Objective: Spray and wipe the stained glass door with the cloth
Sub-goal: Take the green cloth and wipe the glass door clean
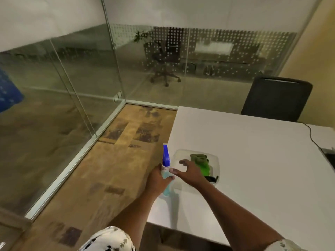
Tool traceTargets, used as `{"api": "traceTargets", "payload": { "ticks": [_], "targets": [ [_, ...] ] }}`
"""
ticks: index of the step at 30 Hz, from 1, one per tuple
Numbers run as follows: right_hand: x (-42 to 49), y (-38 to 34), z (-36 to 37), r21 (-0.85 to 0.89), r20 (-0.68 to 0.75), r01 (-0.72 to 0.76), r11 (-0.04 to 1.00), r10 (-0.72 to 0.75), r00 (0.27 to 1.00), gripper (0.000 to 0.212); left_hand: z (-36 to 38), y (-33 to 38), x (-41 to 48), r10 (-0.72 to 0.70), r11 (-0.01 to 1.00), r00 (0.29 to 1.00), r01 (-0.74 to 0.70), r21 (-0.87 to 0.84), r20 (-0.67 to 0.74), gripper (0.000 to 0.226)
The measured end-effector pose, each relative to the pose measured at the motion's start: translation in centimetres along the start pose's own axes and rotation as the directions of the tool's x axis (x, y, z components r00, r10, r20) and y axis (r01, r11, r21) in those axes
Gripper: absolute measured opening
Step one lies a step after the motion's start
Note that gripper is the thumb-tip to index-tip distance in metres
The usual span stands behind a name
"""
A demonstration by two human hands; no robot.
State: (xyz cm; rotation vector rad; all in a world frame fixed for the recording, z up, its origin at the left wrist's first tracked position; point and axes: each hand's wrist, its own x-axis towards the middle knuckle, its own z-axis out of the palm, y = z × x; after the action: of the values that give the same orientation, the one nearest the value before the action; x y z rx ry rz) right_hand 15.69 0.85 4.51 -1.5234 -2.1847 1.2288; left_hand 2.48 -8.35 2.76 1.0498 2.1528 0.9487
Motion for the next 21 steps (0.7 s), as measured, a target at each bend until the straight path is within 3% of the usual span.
{"api": "traceTargets", "payload": {
  "ticks": [4,8,13,18,21],
  "targets": [
    [1.4,4.1,-0.4,-0.183,-0.045,-0.067,0.981,0.059,0.997,0.058,1.6,-1.7,0.0,-0.042,0.999,0.999,0.041,0.026,0.019,0.074],
    [2.5,6.9,-0.9,-0.357,-0.030,-0.114,0.927,0.110,0.993,0.058,2.8,-3.4,0.2,-0.074,0.996,0.995,0.077,-0.042,0.063,0.072],
    [3.9,8.5,-1.4,-0.606,0.139,-0.060,0.793,0.179,0.974,0.058,3.2,-4.3,1.4,-0.052,0.996,0.992,0.059,-0.060,0.115,0.076],
    [4.9,9.3,-2.3,-0.676,0.196,-0.047,0.736,0.240,0.951,0.047,3.1,-5.2,2.4,-0.023,0.999,0.986,0.028,-0.026,0.163,0.060],
    [5.4,9.7,-2.6,-0.657,0.205,-0.047,0.753,0.238,0.949,0.042,3.4,-5.8,2.7,-0.024,0.999,0.985,0.031,-0.038,0.171,0.063]
  ]
}}
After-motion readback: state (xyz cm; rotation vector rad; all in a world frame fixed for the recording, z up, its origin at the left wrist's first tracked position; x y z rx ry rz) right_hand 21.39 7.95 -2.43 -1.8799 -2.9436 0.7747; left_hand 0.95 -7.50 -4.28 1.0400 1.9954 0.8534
